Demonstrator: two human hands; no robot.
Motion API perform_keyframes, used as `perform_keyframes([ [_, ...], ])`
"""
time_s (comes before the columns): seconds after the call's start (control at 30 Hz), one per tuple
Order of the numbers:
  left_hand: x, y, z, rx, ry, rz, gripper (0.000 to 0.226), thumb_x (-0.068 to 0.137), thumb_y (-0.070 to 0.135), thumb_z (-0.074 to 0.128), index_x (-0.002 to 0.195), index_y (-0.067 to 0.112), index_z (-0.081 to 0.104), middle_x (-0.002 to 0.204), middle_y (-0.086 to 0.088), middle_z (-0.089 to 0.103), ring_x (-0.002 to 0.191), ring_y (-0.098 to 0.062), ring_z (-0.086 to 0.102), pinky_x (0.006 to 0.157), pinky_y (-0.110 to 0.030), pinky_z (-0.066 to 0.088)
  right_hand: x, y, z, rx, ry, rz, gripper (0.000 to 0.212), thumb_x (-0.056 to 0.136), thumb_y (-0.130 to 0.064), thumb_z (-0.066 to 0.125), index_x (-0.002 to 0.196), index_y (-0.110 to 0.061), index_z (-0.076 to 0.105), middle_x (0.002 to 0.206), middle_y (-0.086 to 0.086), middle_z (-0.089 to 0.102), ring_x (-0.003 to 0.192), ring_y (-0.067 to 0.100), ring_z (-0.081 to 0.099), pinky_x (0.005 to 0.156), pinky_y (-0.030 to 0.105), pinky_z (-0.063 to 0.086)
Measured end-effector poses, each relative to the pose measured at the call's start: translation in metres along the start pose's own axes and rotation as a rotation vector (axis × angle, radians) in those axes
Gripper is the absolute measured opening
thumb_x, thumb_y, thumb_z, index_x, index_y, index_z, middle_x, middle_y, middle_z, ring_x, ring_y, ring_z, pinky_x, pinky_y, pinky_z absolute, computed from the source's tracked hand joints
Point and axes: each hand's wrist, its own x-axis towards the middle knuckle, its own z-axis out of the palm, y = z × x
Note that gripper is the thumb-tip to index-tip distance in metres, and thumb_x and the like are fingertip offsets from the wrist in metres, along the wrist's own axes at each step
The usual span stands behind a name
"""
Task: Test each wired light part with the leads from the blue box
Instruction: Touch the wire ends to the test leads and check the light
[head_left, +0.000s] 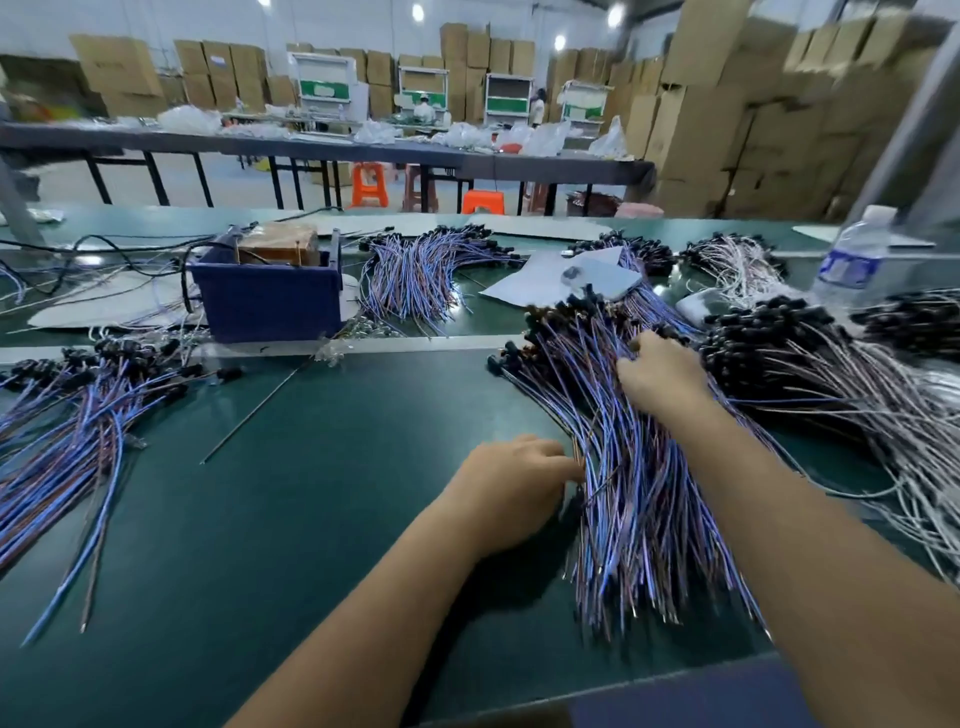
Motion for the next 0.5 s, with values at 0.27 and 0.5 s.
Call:
perform_keyframes([
  [0.27, -0.03, -0.056, -0.025, -0.047, 0.183, -0.428, 0.025, 0.091, 0.018, 0.049, 0.103, 0.028, 0.069, 0.101, 0.01, 0.065, 0.103, -0.014, 0.055, 0.074, -0.029, 0.044, -0.035, -0.075, 0.044, -0.096, 0.137, -0.188, 0.043, 0.085, -0.022, 0.048, 0.127, -0.013, 0.044, 0.139, 0.017, 0.032, 0.129, 0.034, 0.026, 0.108, 0.047, 0.021],
  [0.5, -0.086, -0.128, -0.074, 0.234, 0.357, -0.772, 0.024, 0.087, 0.018, 0.055, 0.102, 0.015, 0.074, 0.107, -0.008, 0.066, 0.104, -0.031, 0.052, 0.083, -0.036, 0.04, -0.082, -0.183, 0.097, -0.011, 0.22, -0.46, 0.051, 0.081, -0.022, 0.054, 0.13, -0.011, 0.047, 0.152, 0.016, 0.013, 0.143, 0.031, 0.004, 0.112, 0.05, 0.002],
])
